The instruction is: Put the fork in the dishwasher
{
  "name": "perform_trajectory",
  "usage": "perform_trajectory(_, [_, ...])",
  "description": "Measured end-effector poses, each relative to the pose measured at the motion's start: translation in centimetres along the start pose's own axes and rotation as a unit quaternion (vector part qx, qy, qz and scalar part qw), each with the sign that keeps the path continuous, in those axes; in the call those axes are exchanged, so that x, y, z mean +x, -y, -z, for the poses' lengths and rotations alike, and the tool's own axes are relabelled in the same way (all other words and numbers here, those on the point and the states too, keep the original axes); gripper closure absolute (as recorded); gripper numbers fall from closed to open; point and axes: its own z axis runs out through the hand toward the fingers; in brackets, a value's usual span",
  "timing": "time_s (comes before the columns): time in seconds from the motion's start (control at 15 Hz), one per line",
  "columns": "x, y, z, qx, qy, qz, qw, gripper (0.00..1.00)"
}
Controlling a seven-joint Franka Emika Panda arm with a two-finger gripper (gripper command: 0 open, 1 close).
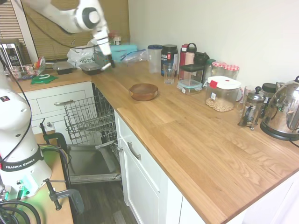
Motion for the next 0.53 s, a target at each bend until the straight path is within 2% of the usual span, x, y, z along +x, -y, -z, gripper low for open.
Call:
perform_trajectory(0.13, [-6.6,-2.1,-1.2,-0.01,-0.013,0.031,0.9994,1.0])
perform_trajectory(0.27, [-11.6,-2.6,-4.1,-0.025,-0.035,0.056,0.9975,1.0])
perform_trajectory(0.53, [-18.0,-1.0,-11.2,-0.076,-0.032,0.092,0.9924,1.0])
